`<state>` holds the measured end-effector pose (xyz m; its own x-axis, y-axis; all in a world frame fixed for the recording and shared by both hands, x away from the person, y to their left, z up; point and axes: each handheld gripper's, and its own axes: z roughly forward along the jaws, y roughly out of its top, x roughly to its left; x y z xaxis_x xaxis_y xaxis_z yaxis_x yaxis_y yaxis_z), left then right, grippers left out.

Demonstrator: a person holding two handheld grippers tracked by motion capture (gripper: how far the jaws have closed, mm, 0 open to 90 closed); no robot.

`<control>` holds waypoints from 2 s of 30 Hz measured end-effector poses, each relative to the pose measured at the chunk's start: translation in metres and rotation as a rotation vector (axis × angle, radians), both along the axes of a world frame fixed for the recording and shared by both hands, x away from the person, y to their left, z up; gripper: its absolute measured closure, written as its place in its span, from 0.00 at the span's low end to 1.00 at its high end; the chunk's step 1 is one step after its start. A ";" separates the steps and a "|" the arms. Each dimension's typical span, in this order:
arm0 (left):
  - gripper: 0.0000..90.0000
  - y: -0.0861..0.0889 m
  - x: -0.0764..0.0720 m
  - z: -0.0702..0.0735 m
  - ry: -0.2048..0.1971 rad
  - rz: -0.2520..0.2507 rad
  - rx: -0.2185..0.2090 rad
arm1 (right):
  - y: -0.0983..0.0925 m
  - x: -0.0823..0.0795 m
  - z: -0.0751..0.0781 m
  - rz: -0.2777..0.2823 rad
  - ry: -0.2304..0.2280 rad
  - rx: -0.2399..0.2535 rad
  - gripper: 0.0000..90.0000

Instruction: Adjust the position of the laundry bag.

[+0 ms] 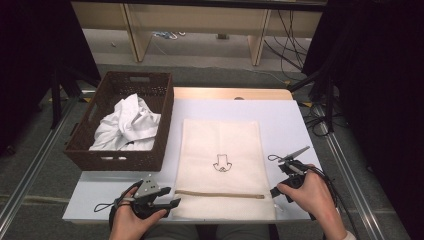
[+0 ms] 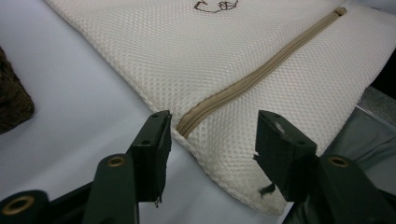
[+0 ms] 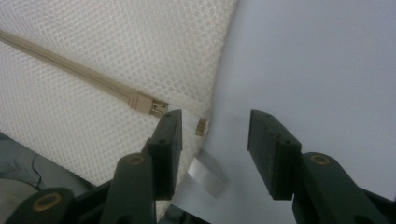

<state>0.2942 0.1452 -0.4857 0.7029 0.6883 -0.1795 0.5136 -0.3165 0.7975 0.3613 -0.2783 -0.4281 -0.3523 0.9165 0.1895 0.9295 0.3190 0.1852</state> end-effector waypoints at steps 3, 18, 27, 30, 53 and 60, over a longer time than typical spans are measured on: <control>0.46 0.002 0.001 0.002 -0.001 -0.006 0.021 | -0.001 0.000 0.000 -0.002 -0.004 -0.006 0.62; 0.34 -0.004 0.000 0.006 0.026 0.018 0.133 | 0.006 -0.003 0.006 -0.021 0.066 -0.008 0.63; 0.37 -0.009 0.000 0.002 0.065 0.007 0.167 | 0.010 -0.003 0.003 -0.023 0.116 -0.014 0.66; 0.40 -0.010 0.001 0.000 0.078 -0.005 0.177 | 0.013 -0.002 0.001 -0.040 0.140 -0.015 0.67; 0.57 -0.014 -0.001 -0.004 0.082 -0.027 0.225 | 0.024 0.002 -0.018 -0.070 0.193 -0.044 0.73; 0.71 -0.018 -0.001 -0.003 0.074 -0.043 0.239 | 0.027 0.005 -0.021 -0.050 0.237 -0.083 0.86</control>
